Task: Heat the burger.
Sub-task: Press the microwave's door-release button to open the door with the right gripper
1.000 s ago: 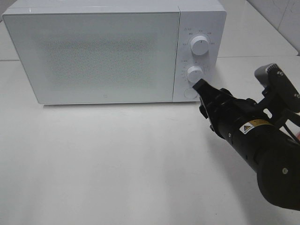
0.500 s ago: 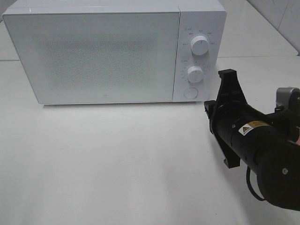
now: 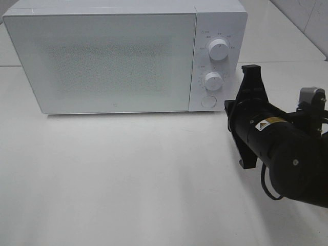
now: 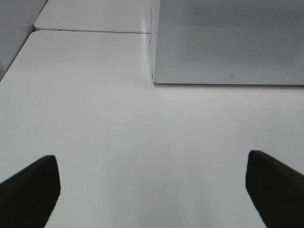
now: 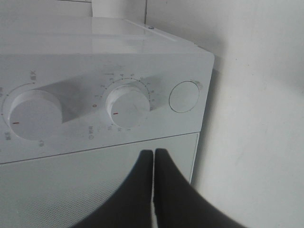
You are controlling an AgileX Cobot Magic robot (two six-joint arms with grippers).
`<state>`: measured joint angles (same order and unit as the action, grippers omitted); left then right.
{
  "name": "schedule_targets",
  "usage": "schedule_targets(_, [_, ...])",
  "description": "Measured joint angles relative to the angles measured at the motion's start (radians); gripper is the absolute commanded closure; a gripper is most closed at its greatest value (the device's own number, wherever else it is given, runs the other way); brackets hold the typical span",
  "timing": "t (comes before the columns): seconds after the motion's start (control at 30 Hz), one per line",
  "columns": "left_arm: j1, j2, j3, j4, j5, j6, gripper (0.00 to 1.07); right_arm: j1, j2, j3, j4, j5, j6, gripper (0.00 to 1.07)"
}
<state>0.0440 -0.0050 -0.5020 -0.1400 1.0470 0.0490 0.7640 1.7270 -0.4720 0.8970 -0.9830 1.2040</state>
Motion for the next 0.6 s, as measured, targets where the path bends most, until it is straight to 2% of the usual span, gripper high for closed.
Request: schedule_targets(0.6, [0.000, 0.000, 0.000, 0.000, 0.000, 0.000, 0.09, 0.000, 0.226, -0.178, -0.011, 0.043, 0.056, 1.07])
